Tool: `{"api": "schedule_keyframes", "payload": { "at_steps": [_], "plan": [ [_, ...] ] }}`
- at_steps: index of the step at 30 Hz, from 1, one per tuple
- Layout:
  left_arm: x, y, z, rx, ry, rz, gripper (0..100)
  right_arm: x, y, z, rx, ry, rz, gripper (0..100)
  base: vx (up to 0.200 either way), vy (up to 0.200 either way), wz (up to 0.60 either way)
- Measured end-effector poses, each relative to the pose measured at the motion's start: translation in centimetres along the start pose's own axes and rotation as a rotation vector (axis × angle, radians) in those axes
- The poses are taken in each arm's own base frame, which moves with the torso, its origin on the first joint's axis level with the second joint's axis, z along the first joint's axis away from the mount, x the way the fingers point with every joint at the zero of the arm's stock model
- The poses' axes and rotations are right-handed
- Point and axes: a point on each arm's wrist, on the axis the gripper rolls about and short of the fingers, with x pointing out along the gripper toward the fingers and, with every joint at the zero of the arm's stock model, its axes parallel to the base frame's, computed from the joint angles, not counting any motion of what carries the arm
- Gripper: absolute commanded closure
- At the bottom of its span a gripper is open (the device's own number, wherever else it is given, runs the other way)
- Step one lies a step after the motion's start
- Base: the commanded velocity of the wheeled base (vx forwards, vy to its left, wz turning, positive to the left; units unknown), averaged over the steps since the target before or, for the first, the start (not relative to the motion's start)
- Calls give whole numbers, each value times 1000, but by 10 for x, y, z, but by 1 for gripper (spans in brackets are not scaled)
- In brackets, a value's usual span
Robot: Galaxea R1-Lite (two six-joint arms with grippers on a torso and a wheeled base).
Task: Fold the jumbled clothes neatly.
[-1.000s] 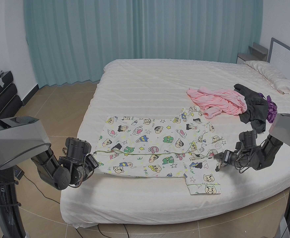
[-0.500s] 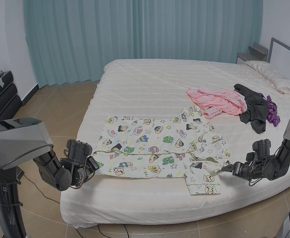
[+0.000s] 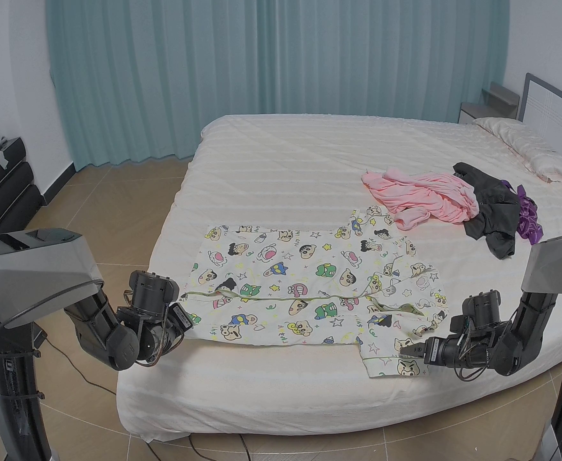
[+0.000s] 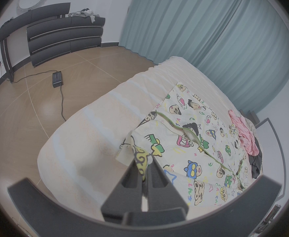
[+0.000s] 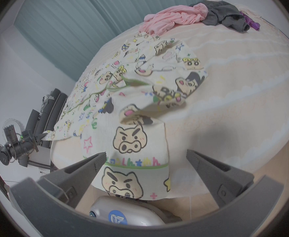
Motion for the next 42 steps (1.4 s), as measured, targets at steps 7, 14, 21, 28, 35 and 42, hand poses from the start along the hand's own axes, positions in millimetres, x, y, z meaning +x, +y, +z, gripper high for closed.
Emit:
{"api": "schedule_keyframes", "payload": {
  "at_steps": [7,14,21,28,35,42],
  "plan": [
    [1,0,0,-2,1,0,100,12,10,-5,-32,20,18,0,0,0,0],
    [1,1,1,-3,1,1,100,16,15,-9,-44,33,22,0,0,0,0],
    [1,1,1,-4,2,2,100,15,15,-11,-42,44,17,100,0,0,0],
    [0,2,0,-1,4,5,100,11,10,-10,-18,42,17,100,0,0,0],
    [-3,6,-2,5,12,15,100,-8,6,-11,48,64,59,100,0,0,0],
    [-16,16,-8,86,40,39,100,-35,5,-20,60,76,56,100,0,0,0]
  ]
}}
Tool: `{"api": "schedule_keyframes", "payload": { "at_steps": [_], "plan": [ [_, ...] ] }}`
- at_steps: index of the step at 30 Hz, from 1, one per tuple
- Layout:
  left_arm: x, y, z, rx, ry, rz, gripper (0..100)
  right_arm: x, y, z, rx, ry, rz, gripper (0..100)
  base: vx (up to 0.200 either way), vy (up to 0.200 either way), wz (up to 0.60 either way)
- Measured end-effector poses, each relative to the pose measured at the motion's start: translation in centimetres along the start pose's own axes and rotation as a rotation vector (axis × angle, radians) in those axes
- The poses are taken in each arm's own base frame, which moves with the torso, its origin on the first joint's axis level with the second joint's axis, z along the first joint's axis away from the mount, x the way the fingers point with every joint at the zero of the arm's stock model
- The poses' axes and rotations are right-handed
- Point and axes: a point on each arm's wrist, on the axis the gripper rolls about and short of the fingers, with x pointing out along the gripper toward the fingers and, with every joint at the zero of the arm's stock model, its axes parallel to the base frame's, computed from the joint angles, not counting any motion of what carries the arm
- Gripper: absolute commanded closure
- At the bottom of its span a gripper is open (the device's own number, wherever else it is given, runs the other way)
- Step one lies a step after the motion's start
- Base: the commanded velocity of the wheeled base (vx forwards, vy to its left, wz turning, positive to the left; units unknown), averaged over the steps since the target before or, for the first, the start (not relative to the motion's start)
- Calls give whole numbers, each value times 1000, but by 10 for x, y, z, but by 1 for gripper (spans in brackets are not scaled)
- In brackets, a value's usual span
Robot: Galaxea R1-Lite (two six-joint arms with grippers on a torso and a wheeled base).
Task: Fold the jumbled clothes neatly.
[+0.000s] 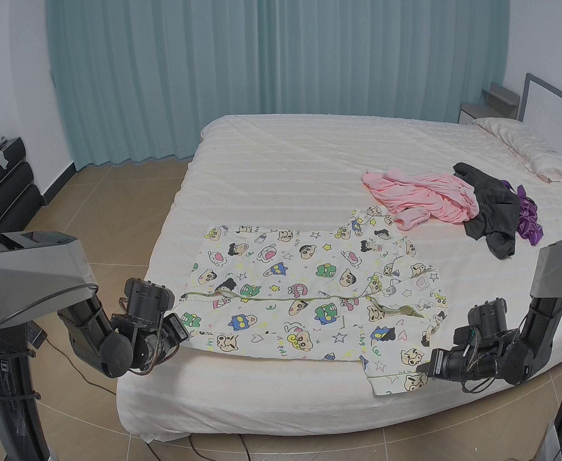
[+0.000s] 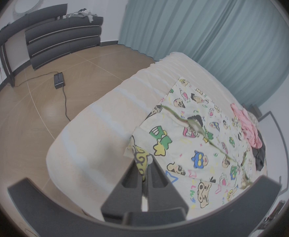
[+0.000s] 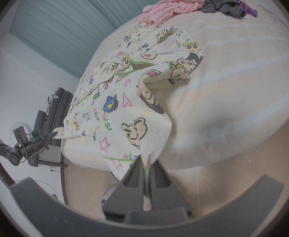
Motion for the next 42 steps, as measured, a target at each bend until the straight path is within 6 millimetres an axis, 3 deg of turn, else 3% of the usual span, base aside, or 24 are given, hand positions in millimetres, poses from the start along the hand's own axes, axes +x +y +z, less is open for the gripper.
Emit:
{"api": "schedule_keyframes", "payload": {
  "at_steps": [16,30,36,42],
  "plan": [
    [-36,32,-27,300,114,60,100,-54,1,-25,6,157,-80,100,0,0,0],
    [-54,36,-53,424,276,123,100,-82,0,-34,-17,249,-128,100,0,0,0],
    [-59,34,-56,446,315,122,100,-91,1,-36,-4,312,-157,100,0,0,0],
    [-56,20,-48,427,294,78,100,-95,8,-21,-8,265,-136,100,0,0,0]
  ]
}}
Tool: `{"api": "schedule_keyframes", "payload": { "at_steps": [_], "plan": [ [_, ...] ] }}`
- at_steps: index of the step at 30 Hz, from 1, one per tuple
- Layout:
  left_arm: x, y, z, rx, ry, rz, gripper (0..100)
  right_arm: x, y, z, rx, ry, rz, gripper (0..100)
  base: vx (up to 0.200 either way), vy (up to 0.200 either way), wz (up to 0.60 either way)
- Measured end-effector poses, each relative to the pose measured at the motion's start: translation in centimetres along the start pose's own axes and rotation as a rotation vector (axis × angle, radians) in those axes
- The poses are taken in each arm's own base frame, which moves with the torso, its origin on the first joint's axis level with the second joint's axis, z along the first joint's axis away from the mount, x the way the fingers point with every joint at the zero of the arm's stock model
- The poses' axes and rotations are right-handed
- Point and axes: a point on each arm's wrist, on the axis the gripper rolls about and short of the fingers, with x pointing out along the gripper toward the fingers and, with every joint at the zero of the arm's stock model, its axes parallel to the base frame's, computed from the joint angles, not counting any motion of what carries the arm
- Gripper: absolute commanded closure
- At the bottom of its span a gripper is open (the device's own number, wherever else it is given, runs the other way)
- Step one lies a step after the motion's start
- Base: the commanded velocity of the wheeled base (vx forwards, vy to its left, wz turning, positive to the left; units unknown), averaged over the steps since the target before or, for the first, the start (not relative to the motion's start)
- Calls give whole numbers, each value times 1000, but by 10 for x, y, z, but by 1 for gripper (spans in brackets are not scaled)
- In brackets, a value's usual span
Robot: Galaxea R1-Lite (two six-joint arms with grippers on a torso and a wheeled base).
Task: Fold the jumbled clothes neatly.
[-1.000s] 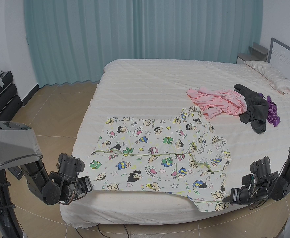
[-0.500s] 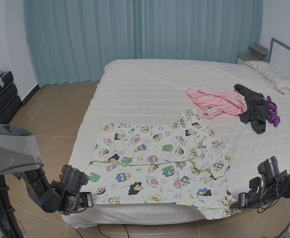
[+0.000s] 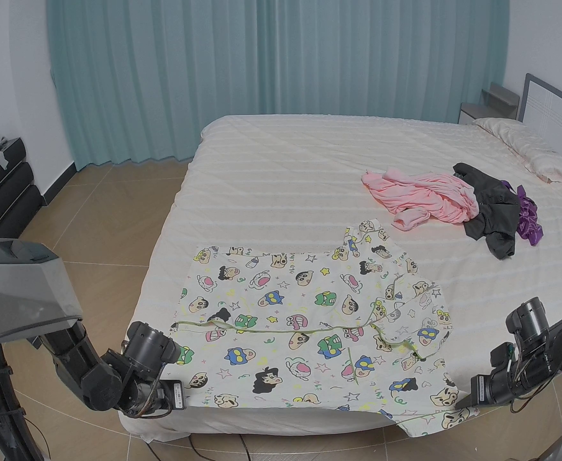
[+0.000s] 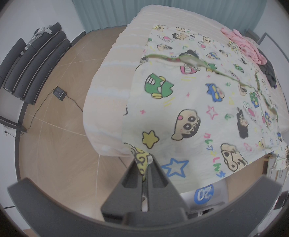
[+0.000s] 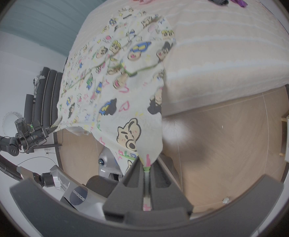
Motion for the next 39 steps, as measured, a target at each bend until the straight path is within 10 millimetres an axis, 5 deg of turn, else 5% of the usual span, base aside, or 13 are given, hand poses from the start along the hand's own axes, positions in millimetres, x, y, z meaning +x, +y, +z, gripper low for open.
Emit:
{"api": "schedule_keyframes", "payload": {
  "at_steps": [19,39],
  "plan": [
    [0,-6,89,-245,-63,-107,100,5,5,69,63,-148,31,100,0,0,0],
    [55,-8,141,-395,-65,-95,100,38,11,134,162,-233,62,100,0,0,0]
  ]
}}
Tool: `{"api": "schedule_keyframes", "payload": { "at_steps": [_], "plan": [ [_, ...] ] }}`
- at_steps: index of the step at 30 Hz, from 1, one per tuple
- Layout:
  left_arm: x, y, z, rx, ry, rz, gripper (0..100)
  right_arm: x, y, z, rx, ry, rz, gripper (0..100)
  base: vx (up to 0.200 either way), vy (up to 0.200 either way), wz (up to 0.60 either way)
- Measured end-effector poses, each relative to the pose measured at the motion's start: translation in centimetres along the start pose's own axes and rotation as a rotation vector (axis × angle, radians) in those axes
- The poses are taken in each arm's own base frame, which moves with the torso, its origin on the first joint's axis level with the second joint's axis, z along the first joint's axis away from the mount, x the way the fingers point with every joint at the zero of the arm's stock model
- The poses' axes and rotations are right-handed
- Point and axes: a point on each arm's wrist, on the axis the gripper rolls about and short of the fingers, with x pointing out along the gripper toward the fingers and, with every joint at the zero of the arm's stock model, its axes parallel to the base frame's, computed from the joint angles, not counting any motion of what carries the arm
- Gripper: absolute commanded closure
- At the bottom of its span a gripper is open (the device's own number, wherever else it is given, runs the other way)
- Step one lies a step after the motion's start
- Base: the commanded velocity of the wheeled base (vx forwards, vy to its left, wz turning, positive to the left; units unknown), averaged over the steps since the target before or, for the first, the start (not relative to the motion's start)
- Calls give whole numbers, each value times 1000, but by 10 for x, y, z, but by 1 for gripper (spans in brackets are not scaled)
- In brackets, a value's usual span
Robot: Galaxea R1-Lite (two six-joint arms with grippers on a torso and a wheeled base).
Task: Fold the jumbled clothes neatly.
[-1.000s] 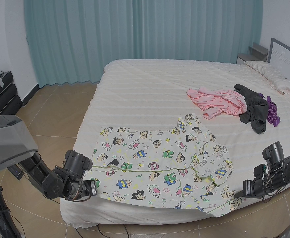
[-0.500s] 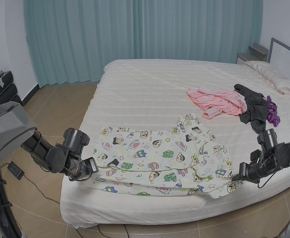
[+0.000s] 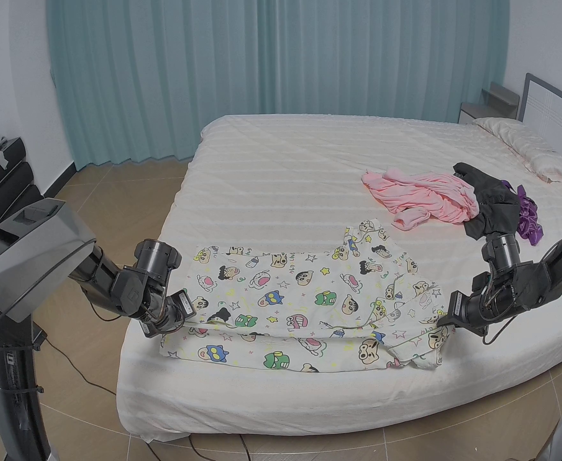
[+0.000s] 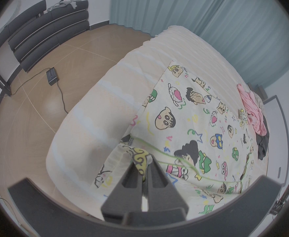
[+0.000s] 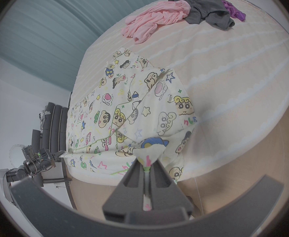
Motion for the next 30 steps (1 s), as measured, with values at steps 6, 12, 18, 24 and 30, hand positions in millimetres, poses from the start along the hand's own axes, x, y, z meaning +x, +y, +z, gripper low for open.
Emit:
{"api": "schedule_keyframes", "payload": {
  "at_steps": [6,12,18,24,30],
  "plan": [
    [16,-7,7,-9,14,6,100,11,1,8,25,-4,1,100,0,0,0],
    [27,-13,12,-10,33,20,100,22,3,18,56,-19,5,100,0,0,0],
    [37,-16,16,-12,42,31,100,33,4,26,80,-27,10,100,0,0,0],
    [42,-17,20,-48,42,35,0,41,4,30,83,-27,12,0,0,0,0],
    [43,-18,24,-67,41,37,0,45,3,33,122,-55,27,0,0,0,0]
  ]
}}
